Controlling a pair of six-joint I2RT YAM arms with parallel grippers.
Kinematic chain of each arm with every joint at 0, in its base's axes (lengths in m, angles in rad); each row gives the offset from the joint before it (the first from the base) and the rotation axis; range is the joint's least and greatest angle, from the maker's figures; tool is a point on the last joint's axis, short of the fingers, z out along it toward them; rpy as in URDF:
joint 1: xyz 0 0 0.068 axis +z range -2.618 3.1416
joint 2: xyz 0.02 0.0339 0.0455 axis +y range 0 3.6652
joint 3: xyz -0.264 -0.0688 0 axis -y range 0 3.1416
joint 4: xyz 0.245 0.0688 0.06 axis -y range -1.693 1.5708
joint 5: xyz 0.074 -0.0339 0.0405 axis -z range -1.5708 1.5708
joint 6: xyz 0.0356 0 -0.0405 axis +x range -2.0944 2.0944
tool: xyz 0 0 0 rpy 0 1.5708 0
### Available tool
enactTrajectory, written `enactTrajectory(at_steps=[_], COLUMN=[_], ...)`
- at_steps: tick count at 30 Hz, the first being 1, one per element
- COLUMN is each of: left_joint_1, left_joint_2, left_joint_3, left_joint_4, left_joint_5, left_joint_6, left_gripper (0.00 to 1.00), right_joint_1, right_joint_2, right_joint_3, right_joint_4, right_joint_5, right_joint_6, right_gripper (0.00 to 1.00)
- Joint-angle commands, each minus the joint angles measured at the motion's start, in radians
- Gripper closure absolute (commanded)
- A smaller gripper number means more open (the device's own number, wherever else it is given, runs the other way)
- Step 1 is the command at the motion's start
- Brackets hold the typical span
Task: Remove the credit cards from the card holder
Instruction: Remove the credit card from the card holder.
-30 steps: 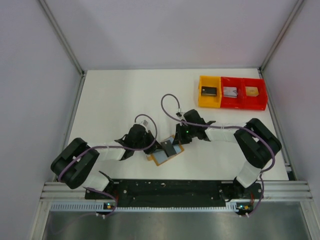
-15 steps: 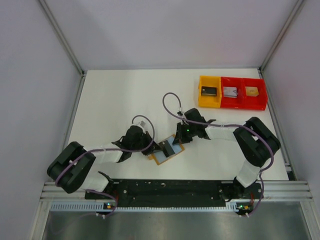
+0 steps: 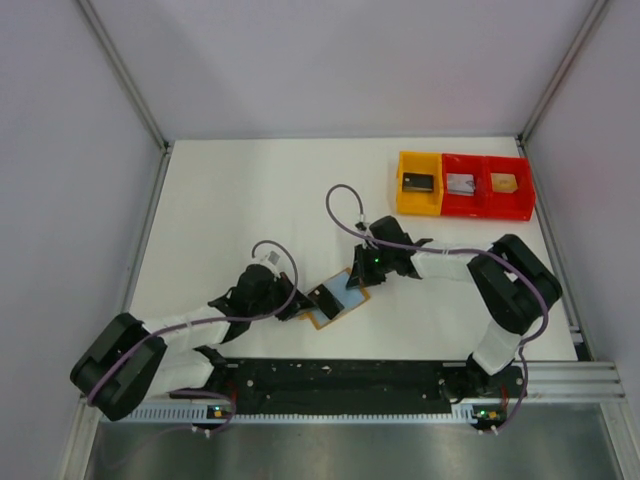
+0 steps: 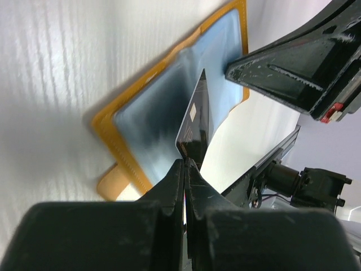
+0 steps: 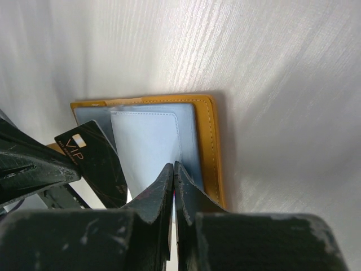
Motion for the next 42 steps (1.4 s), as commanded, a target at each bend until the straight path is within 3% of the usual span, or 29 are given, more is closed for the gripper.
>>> enactTrajectory(at_steps=[1, 7, 12, 15, 22, 27, 35, 42], left_joint_1=[0.003, 0.003, 0.005, 0.003, 0.006, 0.006, 0.005, 0.006], left_joint_2=[-0.085, -0.182, -0.263, -0.31, -0.363, -0.352, -0.343, -0.347], left_joint_3=[-0.054, -0.093, -0.139, -0.162, -0.174, -0.186, -0.171, -0.163], left_joint_4=[0.014, -0.012, 0.026, 0.049, 0.063, 0.112, 0.068, 0.052], left_joint_5=[-0.029, -0.075, -0.107, -0.129, -0.155, -0.145, -0.144, -0.145], left_joint_6=[-0.023, -0.043, -0.074, -0.094, -0.12, -0.151, -0.154, -0.158], left_gripper=[1.0, 1.0, 1.0, 1.0, 1.0, 1.0, 1.0, 1.0], right_joint_1=[-0.022, -0.022, -0.022, -0.022, -0.002, 0.095, 0.349, 0.507], right_joint_2=[-0.03, -0.098, -0.184, -0.25, -0.331, -0.331, -0.354, -0.333], right_joint_3=[-0.007, 0.012, 0.006, -0.031, -0.168, -0.195, -0.106, -0.088], right_joint_4=[-0.06, -0.067, -0.057, 0.001, 0.259, 0.334, 0.147, 0.15], right_joint_5=[0.123, 0.121, 0.117, 0.085, -0.035, -0.003, 0.363, 0.591], right_joint_6=[-0.057, -0.083, -0.083, -0.04, 0.119, 0.064, -0.281, -0.483], right_gripper=[1.0, 0.96, 0.64, 0.51, 0.34, 0.28, 0.25, 0.28])
